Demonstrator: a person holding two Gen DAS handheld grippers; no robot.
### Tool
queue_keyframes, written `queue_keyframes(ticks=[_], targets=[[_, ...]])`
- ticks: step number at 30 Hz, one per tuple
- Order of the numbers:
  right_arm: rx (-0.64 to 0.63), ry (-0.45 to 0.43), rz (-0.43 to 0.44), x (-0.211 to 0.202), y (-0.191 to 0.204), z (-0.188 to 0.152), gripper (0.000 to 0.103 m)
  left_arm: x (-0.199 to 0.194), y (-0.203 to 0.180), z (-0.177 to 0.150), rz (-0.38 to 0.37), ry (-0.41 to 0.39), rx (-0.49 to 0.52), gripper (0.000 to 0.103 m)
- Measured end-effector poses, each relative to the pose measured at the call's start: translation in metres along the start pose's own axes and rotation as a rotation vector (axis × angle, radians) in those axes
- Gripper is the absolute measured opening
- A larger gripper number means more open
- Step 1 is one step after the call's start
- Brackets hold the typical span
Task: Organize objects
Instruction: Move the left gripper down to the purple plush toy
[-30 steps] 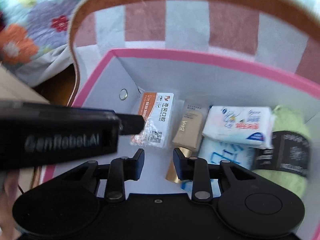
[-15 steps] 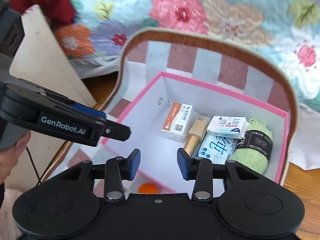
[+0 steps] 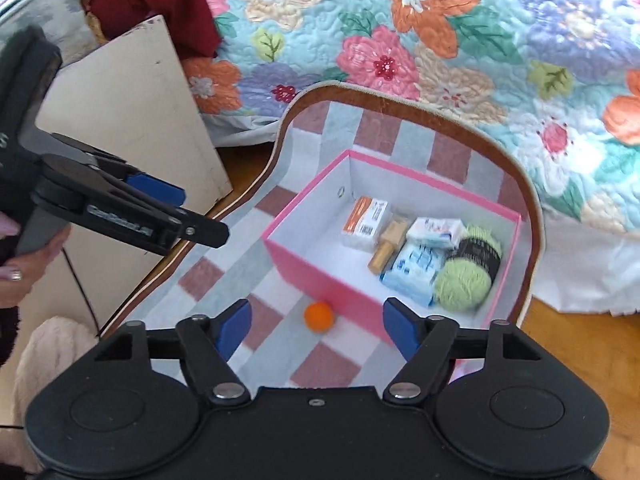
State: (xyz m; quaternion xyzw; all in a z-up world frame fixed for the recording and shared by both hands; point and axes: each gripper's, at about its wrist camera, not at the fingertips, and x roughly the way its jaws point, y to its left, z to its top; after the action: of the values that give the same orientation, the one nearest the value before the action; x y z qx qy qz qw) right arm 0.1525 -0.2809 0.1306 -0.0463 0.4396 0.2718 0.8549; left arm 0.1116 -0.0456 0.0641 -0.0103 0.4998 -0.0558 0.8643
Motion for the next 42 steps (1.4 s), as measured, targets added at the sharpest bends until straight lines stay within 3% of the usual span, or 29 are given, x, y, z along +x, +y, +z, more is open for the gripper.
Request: queue_keyframes(ticks=[3,10,18,22,29,36,39,42], targets=[[-0.01,0.004,-0.004,-0.015,-0.001,-0.018,0.086,0.003,-0.012,-0.016,-0.033,0.02,-0.011,0.078],[0.046,0.045,-0.028,-0.015,-0.025,-0.066,0.086,0.027,-0.048,-0.041,-0.083,0.062,-0.003,0.079],[0.155,0.053,-0.089,0.016,-0.07,-0.106,0.086,0.081,-0.087,-0.051,-0.132,0.04,0.032,0.079],[0.164,0.038,-0.082,0.031,-0.082,-0.119,0.086,0.122,-0.1,-0.053,-0.154,0.074,0.02,0.078],[0.015,0.034,-0.171,0.072,-0.104,-0.143,0.086,0.177,-0.113,-0.058,-0.327,0.131,-0.07,0.076],[-0.114,0.084,-0.143,0.102,-0.122,-0.158,0.086,0.205,-0.131,-0.059,-0.423,0.127,-0.098,0.064],[-0.206,0.122,-0.163,0.112,-0.123,-0.16,0.086,0.204,-0.148,-0.065,-0.387,0.049,-0.007,0.064],[-0.298,0.146,-0.149,0.116,-0.124,-0.163,0.086,0.211,-0.161,-0.069,-0.383,0.06,0.028,0.064]])
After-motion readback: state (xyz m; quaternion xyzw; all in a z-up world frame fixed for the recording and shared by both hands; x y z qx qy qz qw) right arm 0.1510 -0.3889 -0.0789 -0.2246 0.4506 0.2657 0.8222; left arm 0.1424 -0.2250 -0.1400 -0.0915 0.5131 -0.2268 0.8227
